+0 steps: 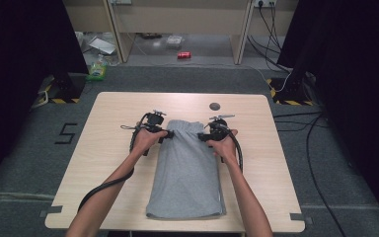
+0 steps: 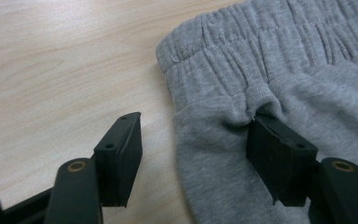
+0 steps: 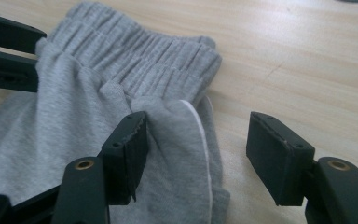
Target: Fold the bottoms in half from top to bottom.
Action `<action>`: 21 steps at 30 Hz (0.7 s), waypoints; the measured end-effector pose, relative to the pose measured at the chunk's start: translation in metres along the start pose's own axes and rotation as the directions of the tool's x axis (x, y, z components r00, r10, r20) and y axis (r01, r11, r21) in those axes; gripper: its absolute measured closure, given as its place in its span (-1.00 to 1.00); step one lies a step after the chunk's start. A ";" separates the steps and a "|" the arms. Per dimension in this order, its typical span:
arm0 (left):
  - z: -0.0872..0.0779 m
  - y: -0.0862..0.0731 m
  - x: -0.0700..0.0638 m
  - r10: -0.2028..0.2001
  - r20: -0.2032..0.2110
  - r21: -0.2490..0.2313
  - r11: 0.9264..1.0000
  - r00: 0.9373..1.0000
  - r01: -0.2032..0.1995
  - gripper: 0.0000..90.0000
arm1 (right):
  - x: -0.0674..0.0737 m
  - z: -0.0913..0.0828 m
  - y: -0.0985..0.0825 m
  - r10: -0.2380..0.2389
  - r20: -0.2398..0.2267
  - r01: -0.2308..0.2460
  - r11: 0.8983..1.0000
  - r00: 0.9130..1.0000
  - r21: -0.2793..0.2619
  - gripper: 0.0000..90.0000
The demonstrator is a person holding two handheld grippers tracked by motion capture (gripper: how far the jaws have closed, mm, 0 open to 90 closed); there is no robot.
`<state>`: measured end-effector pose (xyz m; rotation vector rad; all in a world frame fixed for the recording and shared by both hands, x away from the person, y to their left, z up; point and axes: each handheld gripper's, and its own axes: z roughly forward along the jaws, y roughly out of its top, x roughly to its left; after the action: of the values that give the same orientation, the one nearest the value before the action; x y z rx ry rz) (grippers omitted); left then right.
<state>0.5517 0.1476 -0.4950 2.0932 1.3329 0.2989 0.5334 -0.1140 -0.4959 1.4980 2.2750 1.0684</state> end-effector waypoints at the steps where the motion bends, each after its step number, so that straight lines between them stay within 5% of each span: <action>1: 0.001 0.000 0.000 0.000 0.001 0.000 1.000 1.000 0.000 -0.17 | -0.001 0.002 0.000 -0.001 -0.003 0.001 1.000 1.000 0.005 -0.11; 12: 0.004 -0.001 -0.003 0.022 0.028 -0.009 1.000 0.999 -0.021 0.15 | 0.001 0.016 0.005 -0.003 -0.031 0.003 1.000 1.000 0.014 0.21; 21: 0.003 -0.004 -0.004 0.030 0.022 -0.024 0.999 0.999 -0.030 0.54 | -0.003 0.018 0.003 0.053 -0.091 -0.052 0.999 0.994 0.007 0.64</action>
<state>0.5488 0.1444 -0.4991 2.0922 1.2799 0.3011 0.5460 -0.1078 -0.5071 1.5497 2.3115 1.1693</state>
